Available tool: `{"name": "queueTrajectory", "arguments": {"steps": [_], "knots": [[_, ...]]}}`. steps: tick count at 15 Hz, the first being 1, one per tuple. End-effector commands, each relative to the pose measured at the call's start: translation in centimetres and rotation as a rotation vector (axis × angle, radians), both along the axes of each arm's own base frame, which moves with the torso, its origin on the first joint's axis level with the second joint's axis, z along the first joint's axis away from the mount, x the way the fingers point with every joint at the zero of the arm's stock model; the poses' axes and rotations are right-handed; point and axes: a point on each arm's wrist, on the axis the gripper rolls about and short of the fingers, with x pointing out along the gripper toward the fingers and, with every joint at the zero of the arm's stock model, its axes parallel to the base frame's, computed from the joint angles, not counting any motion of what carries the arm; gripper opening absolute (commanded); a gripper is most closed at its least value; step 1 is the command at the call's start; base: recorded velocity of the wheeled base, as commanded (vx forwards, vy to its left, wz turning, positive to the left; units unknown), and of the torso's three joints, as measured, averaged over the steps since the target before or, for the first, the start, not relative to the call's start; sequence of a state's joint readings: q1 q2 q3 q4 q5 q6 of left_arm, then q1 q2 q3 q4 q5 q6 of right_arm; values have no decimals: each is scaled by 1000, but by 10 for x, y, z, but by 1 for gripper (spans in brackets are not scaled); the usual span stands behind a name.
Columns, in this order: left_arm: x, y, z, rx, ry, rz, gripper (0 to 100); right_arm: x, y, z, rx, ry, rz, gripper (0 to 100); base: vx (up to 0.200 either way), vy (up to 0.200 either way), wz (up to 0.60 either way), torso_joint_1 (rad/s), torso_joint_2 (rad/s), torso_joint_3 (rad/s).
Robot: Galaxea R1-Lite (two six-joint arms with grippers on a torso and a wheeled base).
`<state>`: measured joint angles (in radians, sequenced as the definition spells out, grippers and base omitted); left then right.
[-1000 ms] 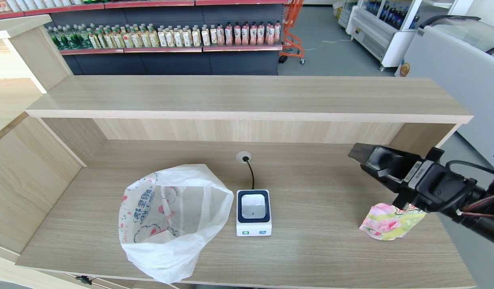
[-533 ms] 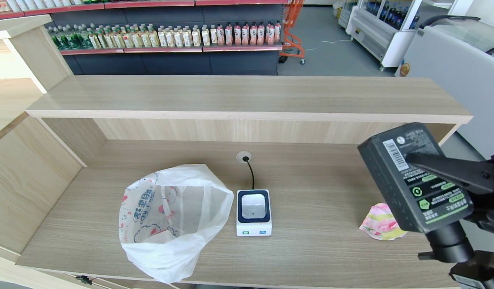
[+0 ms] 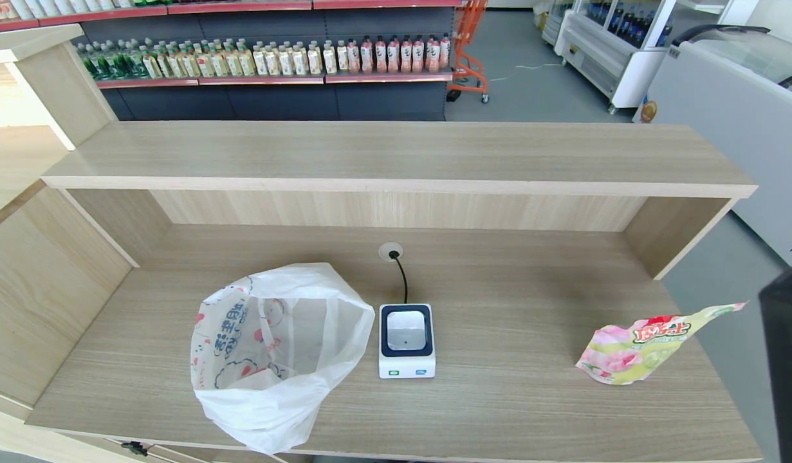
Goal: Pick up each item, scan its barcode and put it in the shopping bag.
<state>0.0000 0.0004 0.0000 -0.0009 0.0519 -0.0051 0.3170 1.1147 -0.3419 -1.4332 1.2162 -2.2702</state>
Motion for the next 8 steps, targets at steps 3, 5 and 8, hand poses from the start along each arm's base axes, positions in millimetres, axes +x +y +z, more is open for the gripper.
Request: {"name": "queueTrajectory", "arguments": {"steps": [3,5,8], "knots": [[0,0,0,1,-1,0,100,-21,-7,7,1,-72,21,0,0,0,0,0,0,0],[0,0,0,1,-1,0,100,-23,-8,7,-6,-74,31,0,0,0,0,0,0,0],[0,0,0,1,-1,0,100,-23,-8,7,-7,-68,27,0,0,0,0,0,0,0]]}}
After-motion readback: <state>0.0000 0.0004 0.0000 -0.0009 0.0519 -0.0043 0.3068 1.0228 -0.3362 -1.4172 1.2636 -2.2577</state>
